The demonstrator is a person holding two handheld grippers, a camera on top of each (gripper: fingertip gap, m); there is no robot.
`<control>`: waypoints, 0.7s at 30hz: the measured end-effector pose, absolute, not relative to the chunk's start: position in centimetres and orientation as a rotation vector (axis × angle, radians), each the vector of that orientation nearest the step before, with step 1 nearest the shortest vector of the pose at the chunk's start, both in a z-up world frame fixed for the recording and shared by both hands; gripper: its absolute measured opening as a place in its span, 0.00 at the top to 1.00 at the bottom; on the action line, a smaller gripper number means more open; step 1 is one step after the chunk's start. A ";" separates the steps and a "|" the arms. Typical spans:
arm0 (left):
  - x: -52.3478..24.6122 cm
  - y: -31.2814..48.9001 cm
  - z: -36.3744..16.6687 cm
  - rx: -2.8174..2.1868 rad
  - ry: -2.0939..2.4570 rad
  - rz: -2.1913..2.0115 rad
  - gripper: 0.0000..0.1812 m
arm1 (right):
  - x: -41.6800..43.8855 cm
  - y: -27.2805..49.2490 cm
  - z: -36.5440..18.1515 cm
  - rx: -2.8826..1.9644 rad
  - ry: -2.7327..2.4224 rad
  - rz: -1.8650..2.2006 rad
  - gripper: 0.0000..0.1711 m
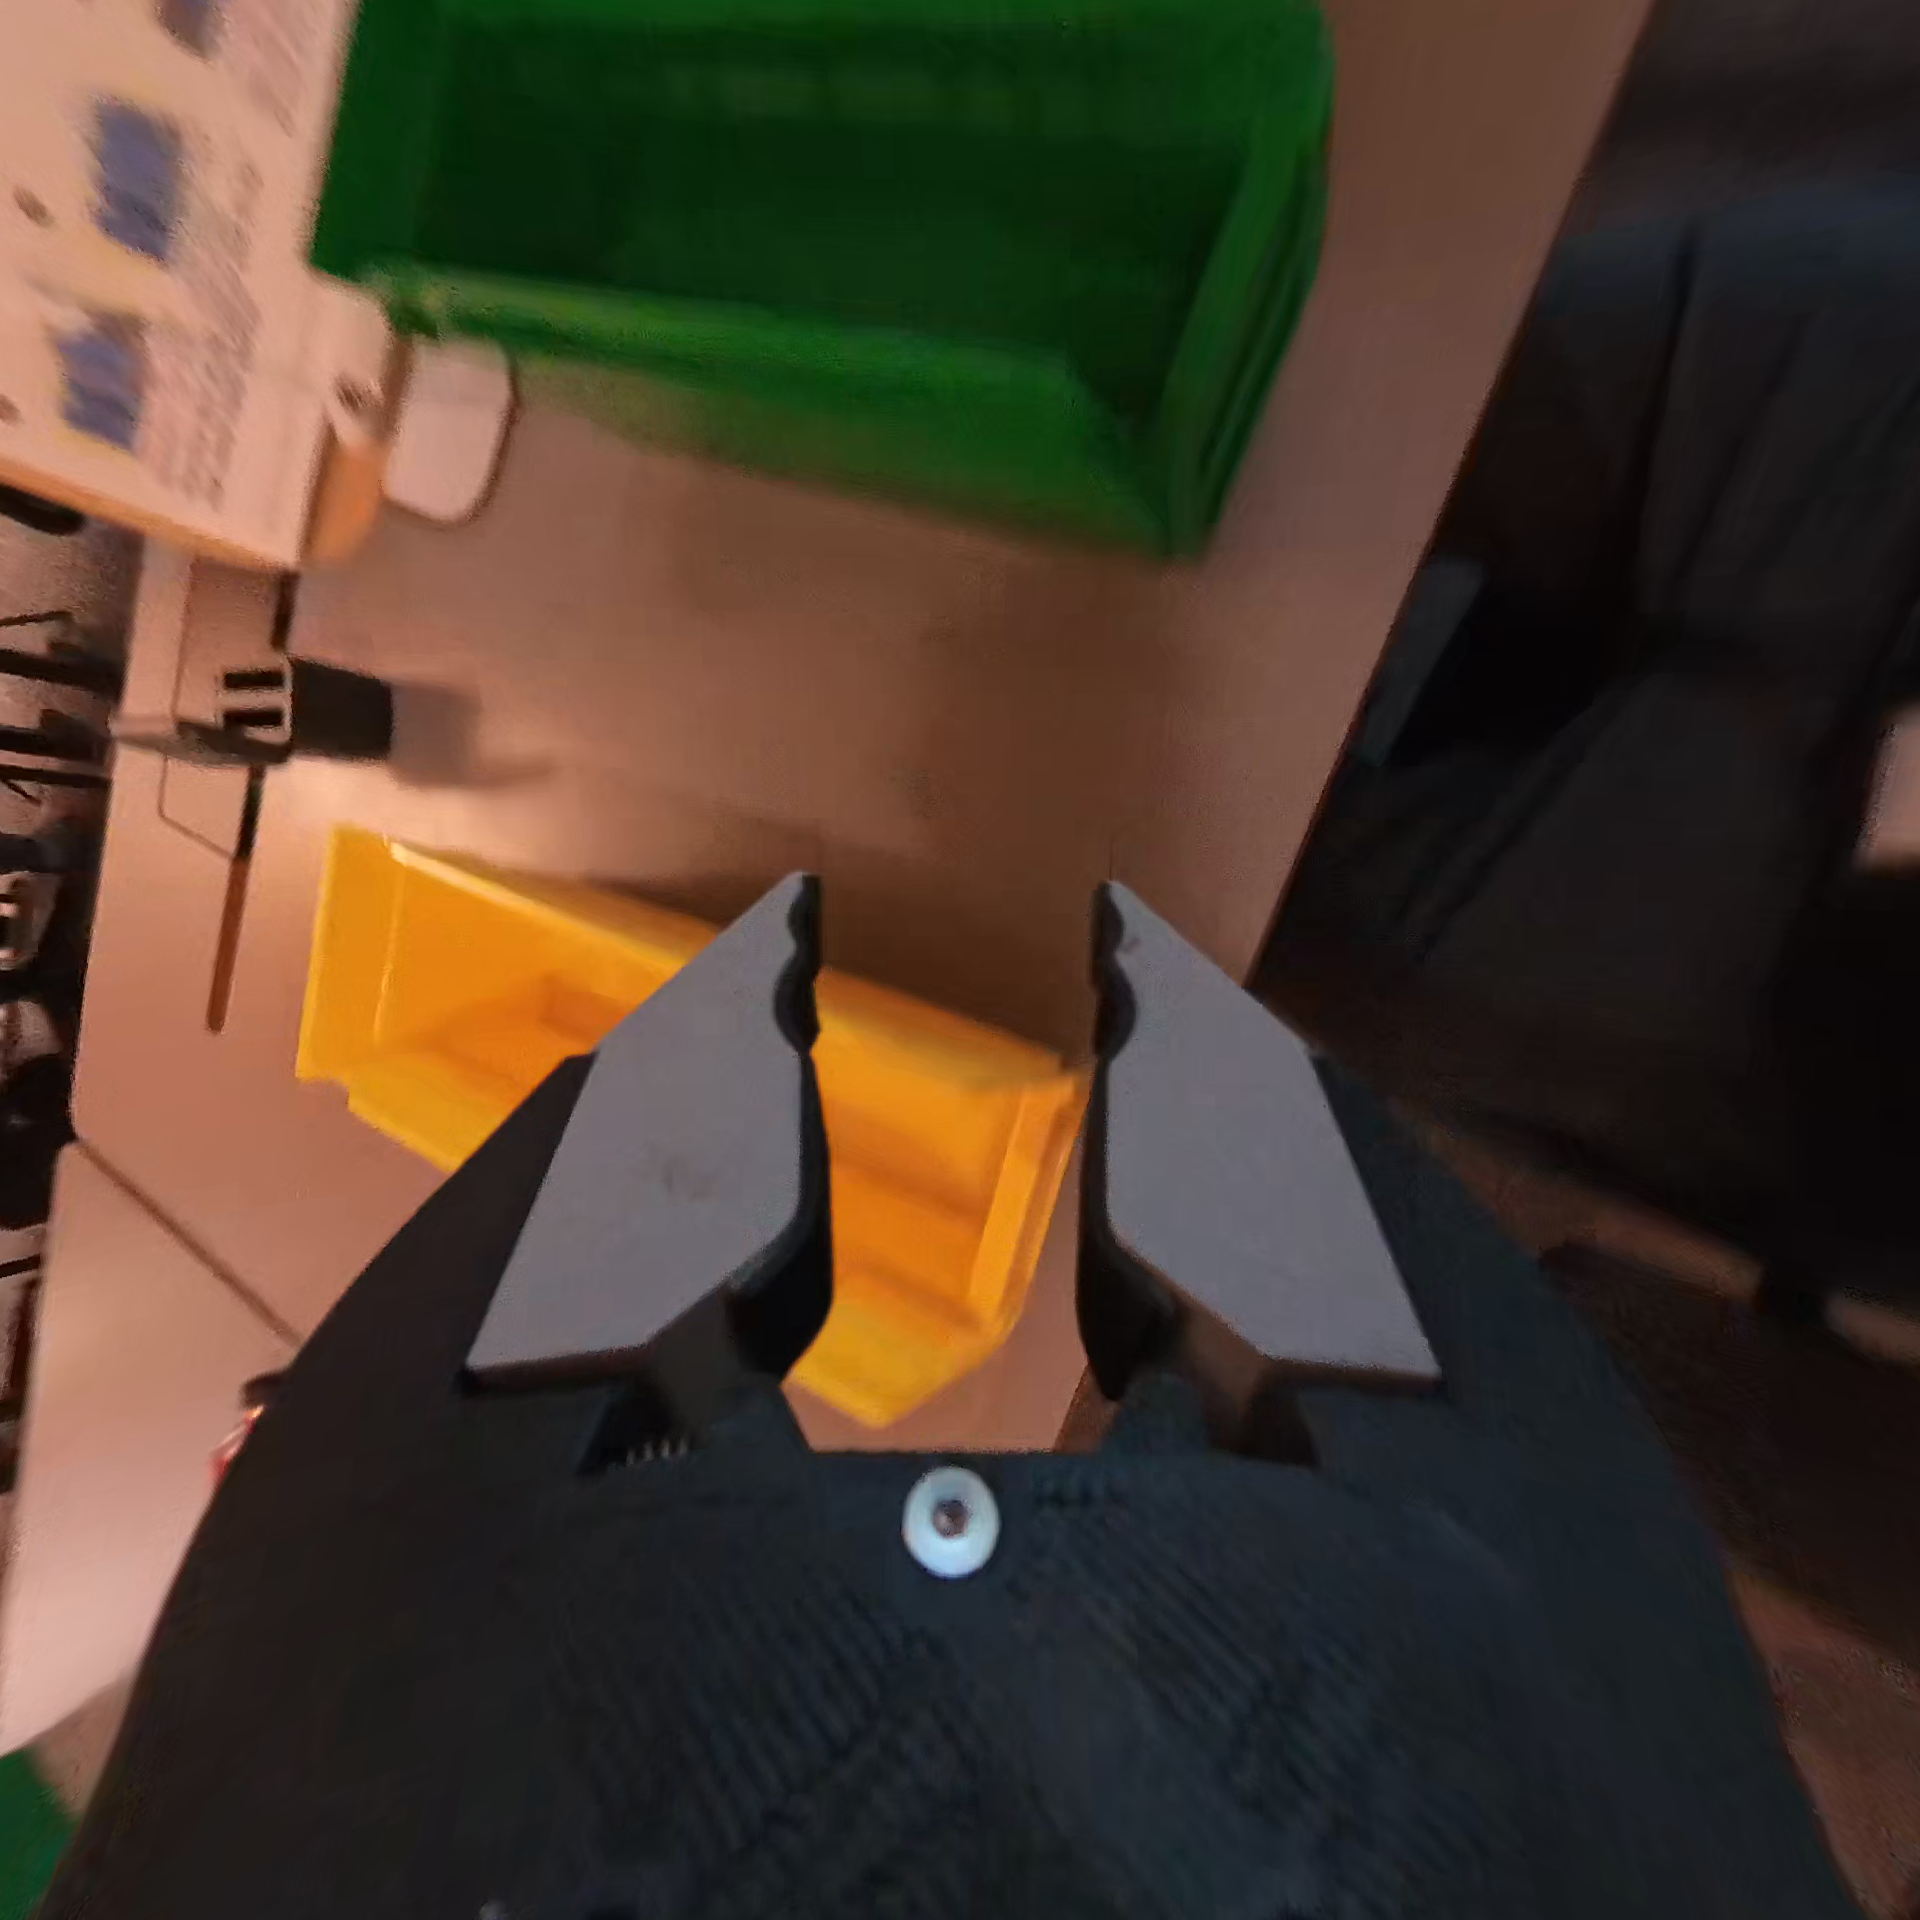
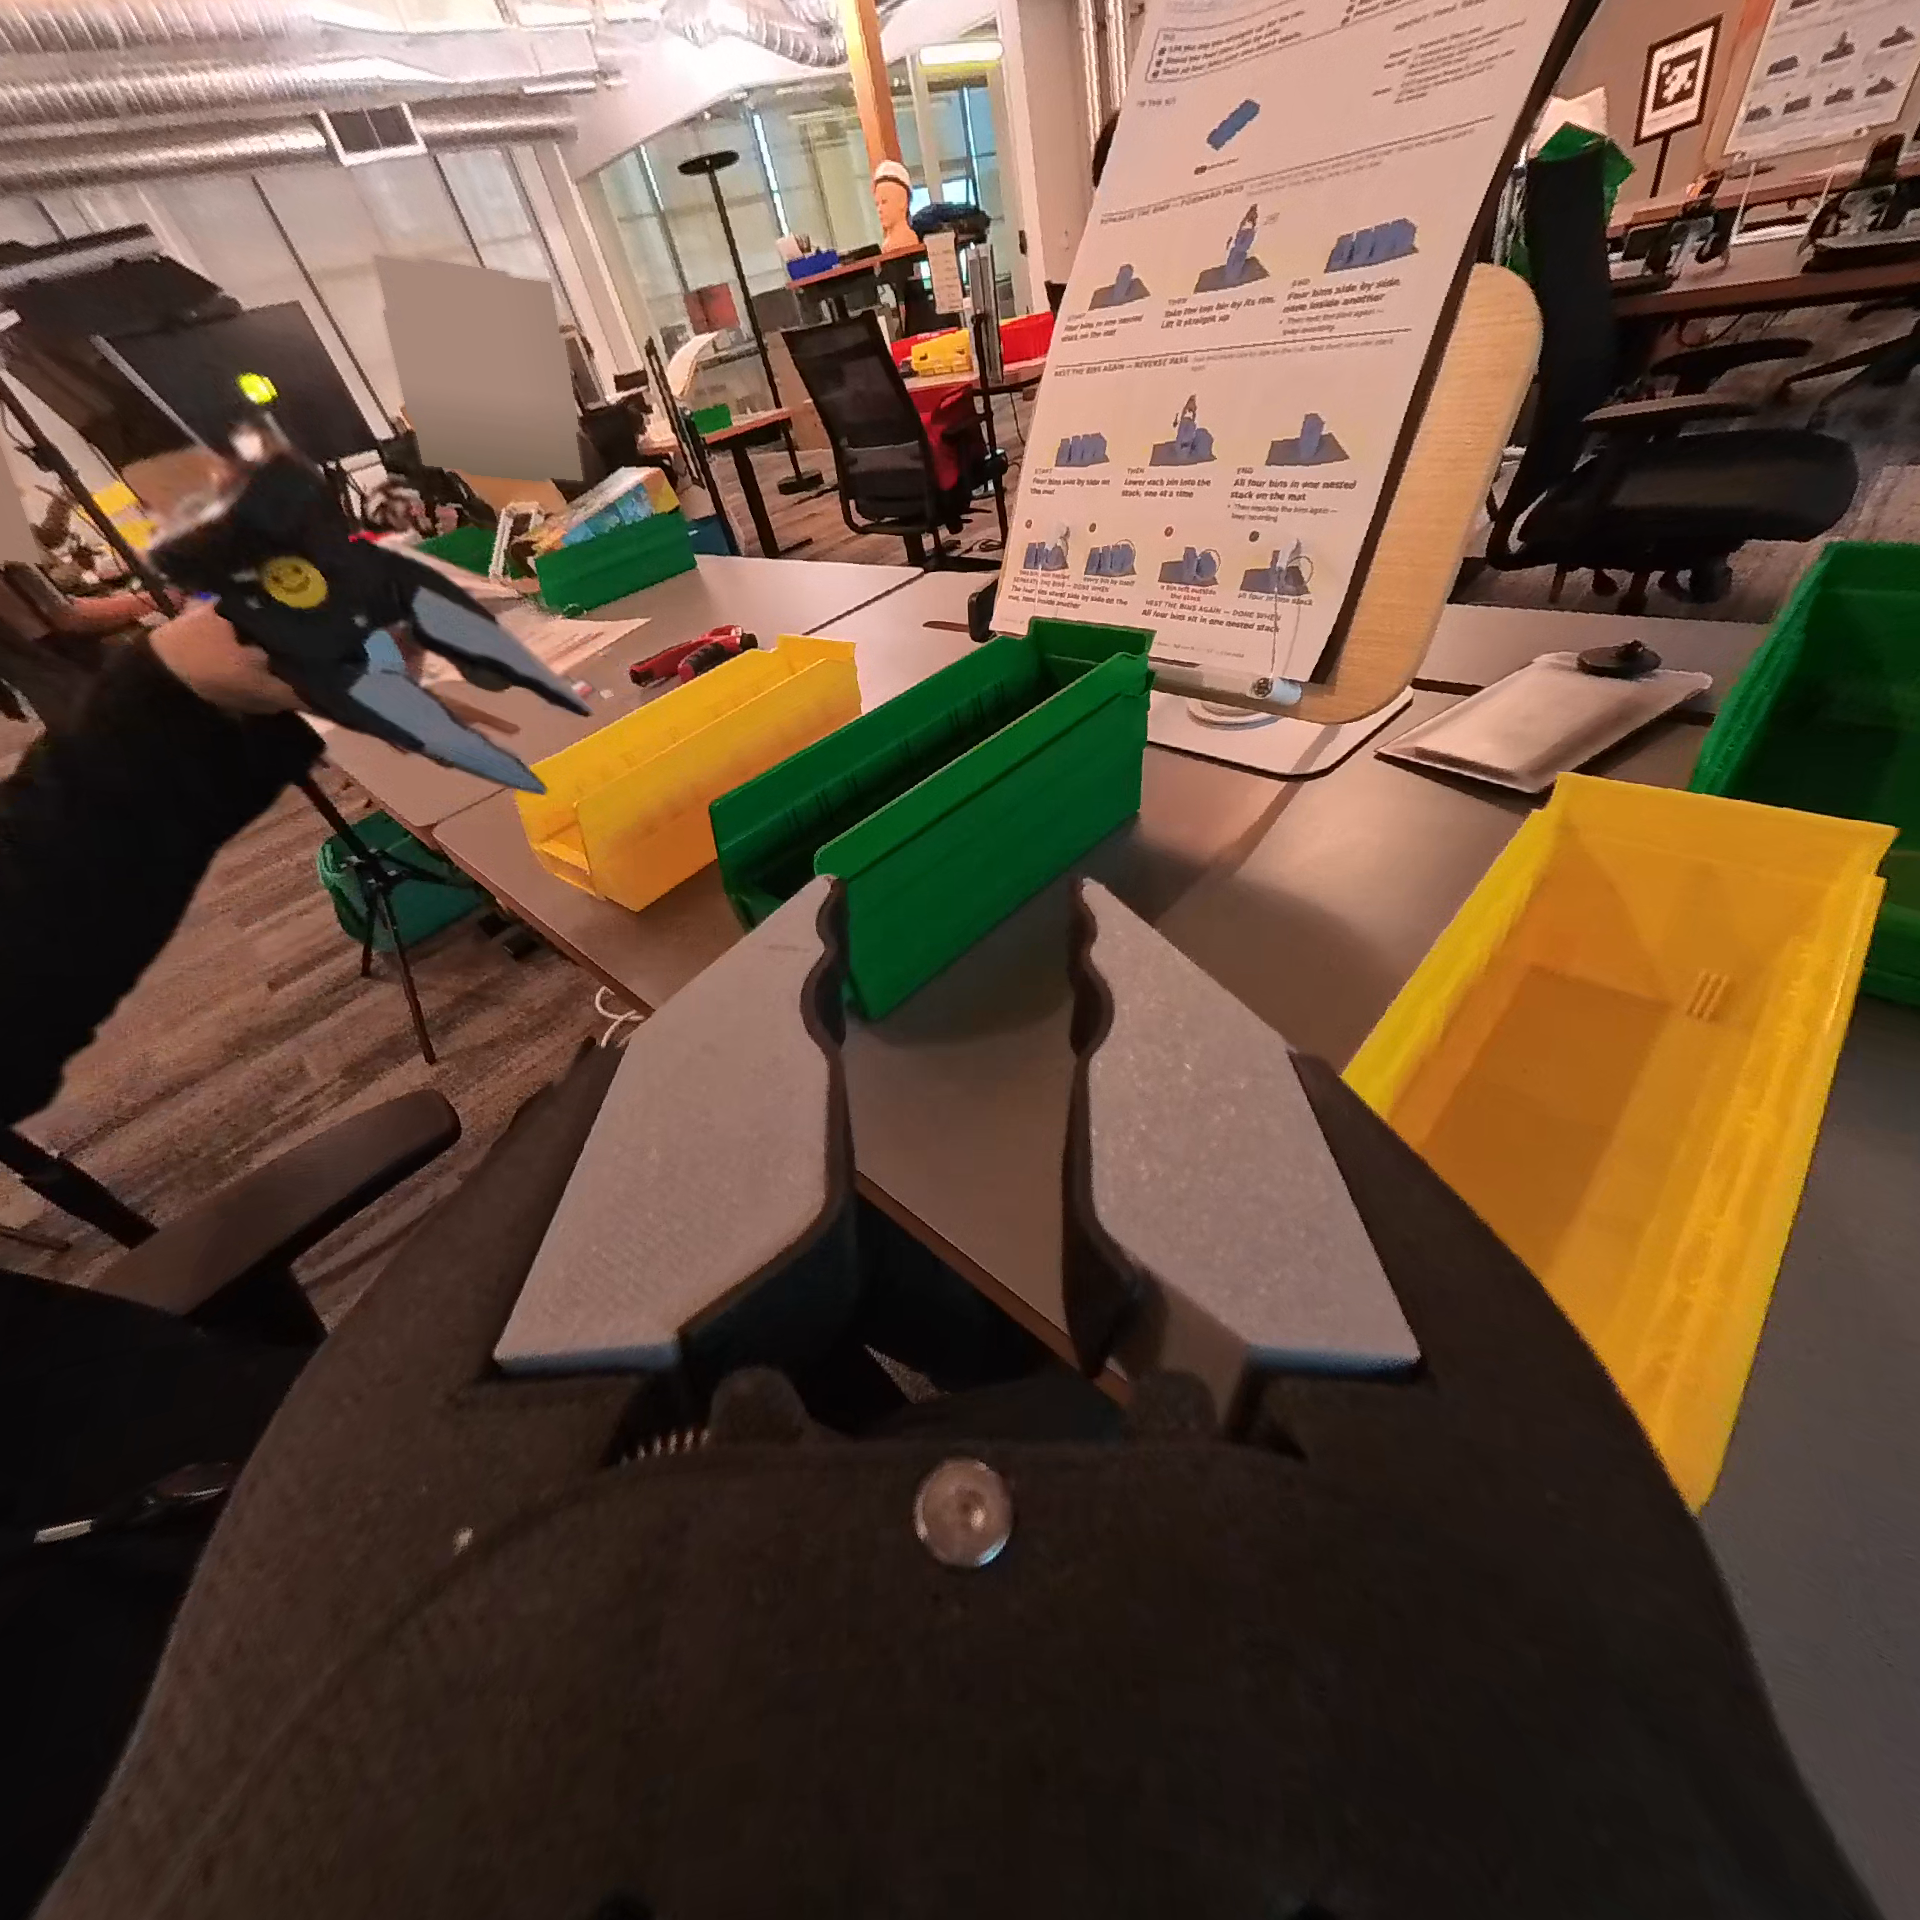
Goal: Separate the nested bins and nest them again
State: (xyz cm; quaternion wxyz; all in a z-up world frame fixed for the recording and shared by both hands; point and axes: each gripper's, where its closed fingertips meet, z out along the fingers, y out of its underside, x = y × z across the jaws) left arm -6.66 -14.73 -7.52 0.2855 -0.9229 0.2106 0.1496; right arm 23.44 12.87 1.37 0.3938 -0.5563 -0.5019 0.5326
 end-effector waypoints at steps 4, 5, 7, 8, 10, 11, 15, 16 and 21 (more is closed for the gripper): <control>-10.3 -20.7 -12.3 -2.614 0.649 0.388 0.65 | 23.1 12.5 1.1 -1.416 -1.293 1.344 0.77; -11.1 -21.6 -13.3 -2.656 0.638 0.395 0.65 | 23.1 12.5 1.0 -1.419 -1.296 1.337 0.77; -11.9 -22.9 -15.1 -2.729 0.649 0.379 0.66 | 23.1 12.6 0.9 -1.426 -1.291 1.332 0.78; -12.1 -23.1 -15.9 -2.755 0.667 0.368 0.67 | 23.1 12.6 0.9 -1.428 -1.286 1.339 0.78; -12.3 -23.2 -17.4 -2.815 0.692 0.333 0.68 | 23.1 12.6 1.0 -1.429 -1.279 1.359 0.78; -12.3 -23.0 -18.0 -2.832 0.706 0.322 0.69 | 23.1 12.5 1.0 -1.430 -1.279 1.364 0.78; -12.1 -22.9 -20.9 -2.940 0.742 0.193 0.83 | 23.2 12.5 0.8 -1.435 -1.291 1.334 0.78; -12.1 -23.1 -21.7 -2.961 0.788 0.180 0.89 | 23.3 12.5 0.7 -1.435 -1.293 1.328 0.78; -15.1 -20.6 -19.8 -2.812 0.920 0.613 0.87 | 24.0 13.1 0.8 -1.435 -1.265 1.346 0.78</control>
